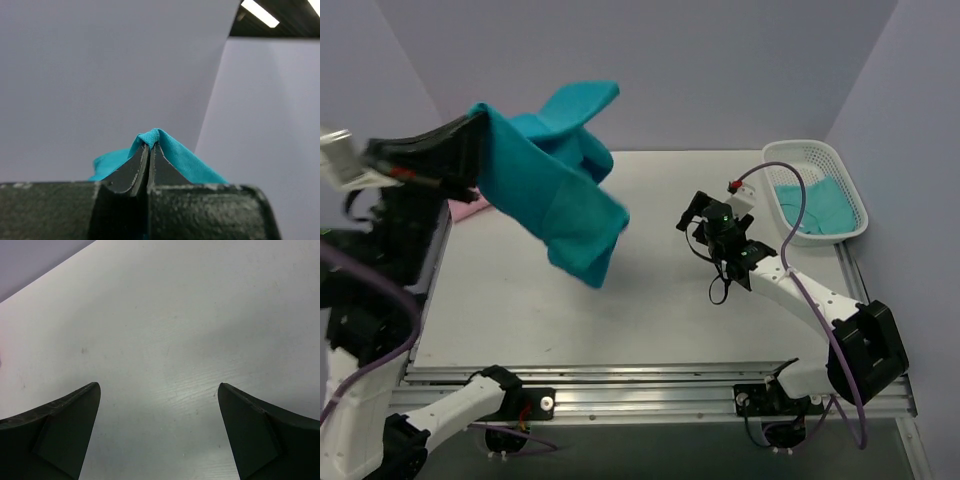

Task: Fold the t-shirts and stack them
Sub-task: Flatten out the tshirt

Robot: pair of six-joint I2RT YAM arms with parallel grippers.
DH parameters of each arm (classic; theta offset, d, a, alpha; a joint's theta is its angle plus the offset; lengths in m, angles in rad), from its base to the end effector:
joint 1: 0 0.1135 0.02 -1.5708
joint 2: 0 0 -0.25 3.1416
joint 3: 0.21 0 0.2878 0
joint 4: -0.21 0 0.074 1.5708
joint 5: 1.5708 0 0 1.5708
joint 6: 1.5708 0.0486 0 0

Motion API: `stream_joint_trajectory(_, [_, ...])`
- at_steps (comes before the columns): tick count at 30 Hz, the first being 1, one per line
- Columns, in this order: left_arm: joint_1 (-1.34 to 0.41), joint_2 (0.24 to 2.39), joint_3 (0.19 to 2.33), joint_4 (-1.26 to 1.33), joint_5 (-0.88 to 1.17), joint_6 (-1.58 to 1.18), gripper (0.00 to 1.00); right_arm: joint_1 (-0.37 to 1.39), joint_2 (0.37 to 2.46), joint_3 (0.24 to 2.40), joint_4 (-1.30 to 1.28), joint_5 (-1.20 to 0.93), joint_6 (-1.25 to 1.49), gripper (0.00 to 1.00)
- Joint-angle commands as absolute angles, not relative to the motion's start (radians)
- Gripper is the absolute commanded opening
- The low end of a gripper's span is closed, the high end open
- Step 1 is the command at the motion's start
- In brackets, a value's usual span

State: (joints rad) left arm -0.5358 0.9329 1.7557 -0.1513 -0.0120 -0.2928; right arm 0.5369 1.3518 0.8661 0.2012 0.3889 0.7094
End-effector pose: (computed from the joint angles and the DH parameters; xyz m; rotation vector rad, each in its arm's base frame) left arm 0.0988 -0.0580 0.6378 0.1006 0.9183 -0.7654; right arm 0.3160 0.1667 0.2458 0.4301 1.8141 0.5117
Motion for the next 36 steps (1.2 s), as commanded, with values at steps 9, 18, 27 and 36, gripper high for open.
stream_joint_trajectory(9, [-0.382, 1.465, 1.330, -0.106, 0.006, -0.360, 0.15, 0.546, 1.258, 0.847, 0.150, 0.440, 0.716, 1.00])
stream_joint_trajectory(18, [-0.341, 1.606, 1.298, -0.024, 0.157, -0.422, 0.84, 0.584, 1.256, 0.851, 0.150, 0.449, 0.723, 1.00])
stream_joint_trajectory(27, [-0.331, 1.258, 0.946, 0.110, -0.234, -0.584, 0.85, 0.753, 1.472, 1.088, 0.190, 0.336, 0.646, 1.00])
stream_joint_trajectory(36, [-0.293, 1.054, 0.770, 0.051, -0.388, -0.716, 0.85, 0.758, 1.976, 1.604, 0.098, 0.212, 0.566, 1.00])
